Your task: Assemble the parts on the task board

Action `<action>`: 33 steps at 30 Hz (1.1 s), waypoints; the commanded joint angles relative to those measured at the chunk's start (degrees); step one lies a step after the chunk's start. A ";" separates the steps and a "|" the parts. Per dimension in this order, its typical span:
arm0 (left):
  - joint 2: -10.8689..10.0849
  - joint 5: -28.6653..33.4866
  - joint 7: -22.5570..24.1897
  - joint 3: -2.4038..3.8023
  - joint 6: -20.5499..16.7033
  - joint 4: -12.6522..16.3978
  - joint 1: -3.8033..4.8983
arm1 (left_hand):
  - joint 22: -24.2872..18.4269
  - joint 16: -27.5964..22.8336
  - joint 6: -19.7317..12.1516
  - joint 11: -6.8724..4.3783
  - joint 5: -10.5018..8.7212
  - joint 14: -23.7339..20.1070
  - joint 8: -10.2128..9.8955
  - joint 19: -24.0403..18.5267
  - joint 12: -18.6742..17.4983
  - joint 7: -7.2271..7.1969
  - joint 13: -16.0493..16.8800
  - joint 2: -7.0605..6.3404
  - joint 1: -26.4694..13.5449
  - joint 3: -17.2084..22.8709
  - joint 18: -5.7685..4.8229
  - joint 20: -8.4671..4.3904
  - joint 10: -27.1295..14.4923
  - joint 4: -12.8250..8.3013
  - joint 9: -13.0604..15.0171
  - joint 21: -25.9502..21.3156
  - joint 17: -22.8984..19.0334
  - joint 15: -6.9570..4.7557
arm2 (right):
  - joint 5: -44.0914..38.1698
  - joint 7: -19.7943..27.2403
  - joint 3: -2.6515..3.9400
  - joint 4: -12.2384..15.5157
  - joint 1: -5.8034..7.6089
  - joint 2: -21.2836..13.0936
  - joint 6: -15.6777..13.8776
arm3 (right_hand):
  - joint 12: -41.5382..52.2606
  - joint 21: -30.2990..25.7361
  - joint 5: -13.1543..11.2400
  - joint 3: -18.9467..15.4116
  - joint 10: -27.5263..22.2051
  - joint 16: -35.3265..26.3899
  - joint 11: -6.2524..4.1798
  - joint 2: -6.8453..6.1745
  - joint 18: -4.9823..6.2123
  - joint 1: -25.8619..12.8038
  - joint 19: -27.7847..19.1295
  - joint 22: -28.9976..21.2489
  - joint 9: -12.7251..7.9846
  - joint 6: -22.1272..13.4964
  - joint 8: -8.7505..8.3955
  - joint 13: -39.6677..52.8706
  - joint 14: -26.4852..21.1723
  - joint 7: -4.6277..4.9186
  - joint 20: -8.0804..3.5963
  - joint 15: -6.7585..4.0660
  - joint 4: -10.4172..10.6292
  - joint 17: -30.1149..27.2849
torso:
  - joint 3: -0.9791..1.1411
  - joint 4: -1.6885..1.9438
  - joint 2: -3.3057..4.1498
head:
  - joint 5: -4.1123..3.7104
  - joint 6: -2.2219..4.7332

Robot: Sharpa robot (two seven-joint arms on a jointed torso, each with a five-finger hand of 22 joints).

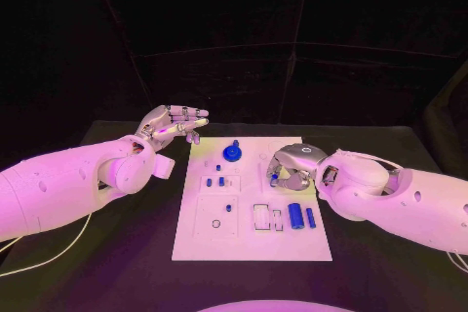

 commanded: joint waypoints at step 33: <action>1.00 0.20 0.85 0.06 -0.13 0.15 0.10 | -0.11 -0.38 0.07 0.02 -0.02 -0.46 0.34 -0.12 0.45 0.15 -0.06 0.52 0.16 -0.03 0.36 0.01 -0.35 -0.17 -0.01 -0.24 -0.12 0.11 | 6.08 11.09 -0.13 3.27 -3.76 9.13 -3.79 | -1.55 0.87 1.25 2.53 0.25 1.18 0.10 -1.08 -0.50 0.13 0.38 0.84 -0.47 -0.38 -0.60 -0.10 0.71 0.77 0.09 -0.09 -0.76 0.94 | -0.05 0.00 -0.01 | 1.56 -0.03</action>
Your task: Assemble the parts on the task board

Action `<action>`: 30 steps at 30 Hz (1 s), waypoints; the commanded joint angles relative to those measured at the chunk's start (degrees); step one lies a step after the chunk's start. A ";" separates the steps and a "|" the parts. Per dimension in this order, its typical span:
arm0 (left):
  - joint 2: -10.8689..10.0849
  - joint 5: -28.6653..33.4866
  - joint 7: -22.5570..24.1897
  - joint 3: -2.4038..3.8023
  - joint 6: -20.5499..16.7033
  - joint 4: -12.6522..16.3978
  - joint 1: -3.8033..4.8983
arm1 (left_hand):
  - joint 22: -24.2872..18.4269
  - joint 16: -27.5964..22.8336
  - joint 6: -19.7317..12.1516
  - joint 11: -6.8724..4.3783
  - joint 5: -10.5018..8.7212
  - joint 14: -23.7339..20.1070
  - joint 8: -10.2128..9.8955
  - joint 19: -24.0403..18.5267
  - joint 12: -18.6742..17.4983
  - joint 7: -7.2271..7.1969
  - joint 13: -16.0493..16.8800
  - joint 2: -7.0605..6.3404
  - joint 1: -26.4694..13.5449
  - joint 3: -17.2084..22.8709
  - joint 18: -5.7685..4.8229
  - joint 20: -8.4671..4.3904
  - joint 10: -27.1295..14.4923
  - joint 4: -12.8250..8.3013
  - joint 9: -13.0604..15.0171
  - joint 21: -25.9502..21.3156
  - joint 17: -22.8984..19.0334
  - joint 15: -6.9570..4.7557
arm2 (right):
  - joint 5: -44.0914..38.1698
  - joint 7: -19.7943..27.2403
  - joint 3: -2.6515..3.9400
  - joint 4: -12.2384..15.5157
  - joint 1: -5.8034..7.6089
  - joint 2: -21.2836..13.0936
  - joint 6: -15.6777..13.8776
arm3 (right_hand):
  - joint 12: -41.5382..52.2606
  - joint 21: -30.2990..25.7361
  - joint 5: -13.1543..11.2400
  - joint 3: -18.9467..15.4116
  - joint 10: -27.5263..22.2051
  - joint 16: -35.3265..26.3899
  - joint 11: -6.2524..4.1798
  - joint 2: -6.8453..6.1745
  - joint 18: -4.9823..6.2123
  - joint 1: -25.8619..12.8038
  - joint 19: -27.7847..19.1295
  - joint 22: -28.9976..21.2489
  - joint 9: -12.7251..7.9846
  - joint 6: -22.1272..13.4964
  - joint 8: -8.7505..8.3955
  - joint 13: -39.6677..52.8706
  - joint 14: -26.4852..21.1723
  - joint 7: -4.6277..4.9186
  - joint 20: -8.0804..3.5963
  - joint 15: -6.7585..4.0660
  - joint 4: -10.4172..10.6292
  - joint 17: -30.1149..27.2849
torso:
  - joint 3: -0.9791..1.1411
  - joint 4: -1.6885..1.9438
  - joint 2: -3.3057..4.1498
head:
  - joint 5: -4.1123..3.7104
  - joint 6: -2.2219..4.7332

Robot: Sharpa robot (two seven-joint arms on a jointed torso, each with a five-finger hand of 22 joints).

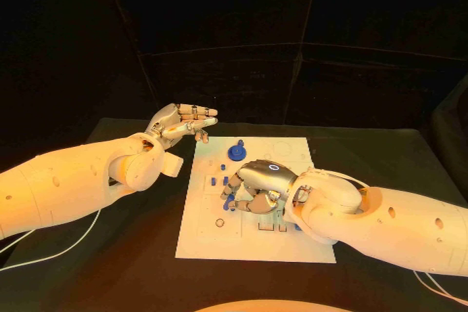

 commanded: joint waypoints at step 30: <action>0.72 0.20 0.61 0.06 0.26 -0.07 0.11 | -0.12 -0.36 0.13 -0.01 -0.02 -0.47 0.41 -0.09 0.33 0.12 -0.06 0.57 0.28 0.01 0.37 0.00 -0.36 -0.25 0.00 -0.30 -0.13 0.09 | -7.06 -4.02 -0.37 -4.30 -2.62 6.28 7.93 | -0.36 0.24 0.33 0.49 0.19 0.26 0.14 -0.67 -0.48 0.05 0.25 -0.18 -0.12 -0.06 -0.50 0.02 0.66 0.41 0.12 -0.04 -0.09 -0.14 | 0.14 0.04 0.05 | 0.65 -0.56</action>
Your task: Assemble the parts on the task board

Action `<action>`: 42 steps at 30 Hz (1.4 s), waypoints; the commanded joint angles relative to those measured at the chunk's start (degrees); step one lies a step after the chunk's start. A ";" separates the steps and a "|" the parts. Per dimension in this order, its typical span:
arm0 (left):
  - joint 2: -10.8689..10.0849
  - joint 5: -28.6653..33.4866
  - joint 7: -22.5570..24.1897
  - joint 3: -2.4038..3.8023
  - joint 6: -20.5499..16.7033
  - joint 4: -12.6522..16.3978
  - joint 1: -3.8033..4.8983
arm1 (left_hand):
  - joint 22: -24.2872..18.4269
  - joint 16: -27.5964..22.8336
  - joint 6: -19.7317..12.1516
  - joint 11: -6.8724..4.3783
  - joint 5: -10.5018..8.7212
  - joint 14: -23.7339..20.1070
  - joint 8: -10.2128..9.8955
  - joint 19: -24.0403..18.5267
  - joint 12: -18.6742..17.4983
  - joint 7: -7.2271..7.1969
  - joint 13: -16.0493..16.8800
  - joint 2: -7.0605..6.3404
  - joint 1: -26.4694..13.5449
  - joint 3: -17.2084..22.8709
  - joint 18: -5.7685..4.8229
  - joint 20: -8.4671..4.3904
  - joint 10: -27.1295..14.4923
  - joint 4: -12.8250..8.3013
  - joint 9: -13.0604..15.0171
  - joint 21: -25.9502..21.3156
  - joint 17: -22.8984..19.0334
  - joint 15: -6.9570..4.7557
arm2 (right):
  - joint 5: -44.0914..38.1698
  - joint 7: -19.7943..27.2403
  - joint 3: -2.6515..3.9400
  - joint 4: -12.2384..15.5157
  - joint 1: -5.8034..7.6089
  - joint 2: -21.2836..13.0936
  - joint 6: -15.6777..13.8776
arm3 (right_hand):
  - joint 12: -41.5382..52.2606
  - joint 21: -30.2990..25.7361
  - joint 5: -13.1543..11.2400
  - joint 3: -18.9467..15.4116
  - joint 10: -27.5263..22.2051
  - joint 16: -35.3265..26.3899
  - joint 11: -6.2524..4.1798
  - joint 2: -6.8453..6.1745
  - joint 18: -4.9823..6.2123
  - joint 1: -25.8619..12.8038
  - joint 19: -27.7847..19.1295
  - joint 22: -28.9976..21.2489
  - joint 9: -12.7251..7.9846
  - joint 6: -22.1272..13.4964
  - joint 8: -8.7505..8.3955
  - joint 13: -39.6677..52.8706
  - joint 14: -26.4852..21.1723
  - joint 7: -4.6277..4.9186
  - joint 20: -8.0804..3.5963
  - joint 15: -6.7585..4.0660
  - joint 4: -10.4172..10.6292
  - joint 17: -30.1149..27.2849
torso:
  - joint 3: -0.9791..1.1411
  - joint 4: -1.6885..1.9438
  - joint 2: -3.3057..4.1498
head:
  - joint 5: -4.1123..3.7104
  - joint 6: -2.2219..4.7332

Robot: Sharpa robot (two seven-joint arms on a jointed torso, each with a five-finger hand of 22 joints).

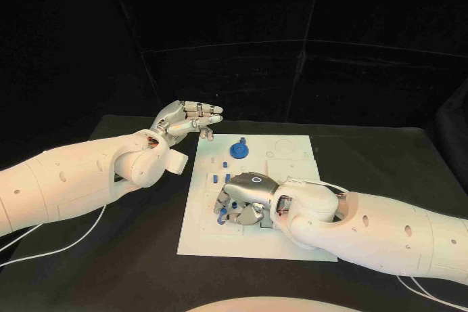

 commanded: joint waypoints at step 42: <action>-0.30 0.20 0.33 0.05 0.71 -0.03 0.09 | -0.13 -0.33 0.11 0.01 -0.02 -0.49 0.24 -0.05 0.46 0.14 -0.07 0.30 0.02 -0.04 0.37 0.00 -0.44 -0.26 0.00 -0.36 -0.15 0.09 | -3.02 -0.25 -1.04 1.70 -0.07 -2.05 -9.82 | -1.97 -12.70 3.10 -11.61 -9.89 -13.60 2.49 -3.36 2.94 -5.56 -11.12 -19.29 -0.38 -9.01 -1.48 0.06 -5.57 2.42 2.32 2.21 3.94 -18.37 | 0.00 -0.03 -0.09 | 0.41 0.01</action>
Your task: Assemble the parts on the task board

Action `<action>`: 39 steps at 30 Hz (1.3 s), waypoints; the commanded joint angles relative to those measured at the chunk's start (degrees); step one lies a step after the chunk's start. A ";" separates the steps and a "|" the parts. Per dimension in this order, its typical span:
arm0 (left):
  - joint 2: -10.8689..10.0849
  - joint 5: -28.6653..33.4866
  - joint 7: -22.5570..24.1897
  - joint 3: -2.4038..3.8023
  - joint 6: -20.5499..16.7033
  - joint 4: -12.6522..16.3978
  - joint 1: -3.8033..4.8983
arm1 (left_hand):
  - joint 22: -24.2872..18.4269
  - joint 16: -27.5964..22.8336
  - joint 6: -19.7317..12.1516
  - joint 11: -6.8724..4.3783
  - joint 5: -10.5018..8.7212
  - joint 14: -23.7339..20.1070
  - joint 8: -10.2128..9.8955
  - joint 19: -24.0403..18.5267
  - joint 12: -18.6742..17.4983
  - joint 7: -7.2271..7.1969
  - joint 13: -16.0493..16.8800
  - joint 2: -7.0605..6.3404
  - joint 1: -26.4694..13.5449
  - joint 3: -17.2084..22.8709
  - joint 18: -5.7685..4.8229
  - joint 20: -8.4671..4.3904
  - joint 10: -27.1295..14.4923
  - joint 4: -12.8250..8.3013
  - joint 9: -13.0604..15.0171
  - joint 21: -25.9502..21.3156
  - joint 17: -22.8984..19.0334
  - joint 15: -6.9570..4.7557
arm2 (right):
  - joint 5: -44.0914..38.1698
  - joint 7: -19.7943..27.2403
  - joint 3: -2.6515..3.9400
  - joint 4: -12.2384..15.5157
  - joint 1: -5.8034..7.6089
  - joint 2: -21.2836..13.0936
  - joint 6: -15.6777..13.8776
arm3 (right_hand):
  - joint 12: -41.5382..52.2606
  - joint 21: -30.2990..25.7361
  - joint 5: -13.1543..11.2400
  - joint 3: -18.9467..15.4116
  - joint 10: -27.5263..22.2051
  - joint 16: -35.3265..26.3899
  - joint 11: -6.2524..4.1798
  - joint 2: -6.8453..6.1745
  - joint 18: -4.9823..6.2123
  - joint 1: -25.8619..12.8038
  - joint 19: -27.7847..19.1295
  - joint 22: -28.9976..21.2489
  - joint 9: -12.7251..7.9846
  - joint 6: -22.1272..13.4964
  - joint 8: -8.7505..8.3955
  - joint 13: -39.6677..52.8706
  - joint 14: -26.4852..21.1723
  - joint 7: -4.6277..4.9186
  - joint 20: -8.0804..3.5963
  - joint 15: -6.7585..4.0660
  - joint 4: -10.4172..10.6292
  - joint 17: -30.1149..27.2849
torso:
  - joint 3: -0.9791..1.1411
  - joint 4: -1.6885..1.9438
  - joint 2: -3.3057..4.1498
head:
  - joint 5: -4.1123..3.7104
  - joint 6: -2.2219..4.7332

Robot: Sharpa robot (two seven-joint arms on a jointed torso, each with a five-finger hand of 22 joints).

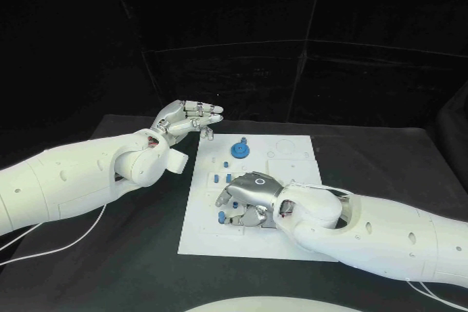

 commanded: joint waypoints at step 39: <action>-1.33 0.19 0.27 0.02 0.45 0.47 0.09 | -0.08 -0.33 0.10 0.01 -0.02 -0.50 0.26 -0.04 0.12 0.14 -0.08 0.28 0.01 -0.07 0.37 0.00 -0.47 -0.26 0.00 -0.40 -0.08 0.10 | 18.43 -25.42 0.21 12.27 2.58 -26.79 5.27 | 45.48 18.90 5.25 -23.31 14.39 24.11 -5.70 4.55 -5.21 -8.76 17.92 30.34 6.21 2.02 13.63 44.74 8.15 -4.58 -4.18 -4.53 13.17 30.34 | 0.12 -2.46 -0.81 | -3.26 0.47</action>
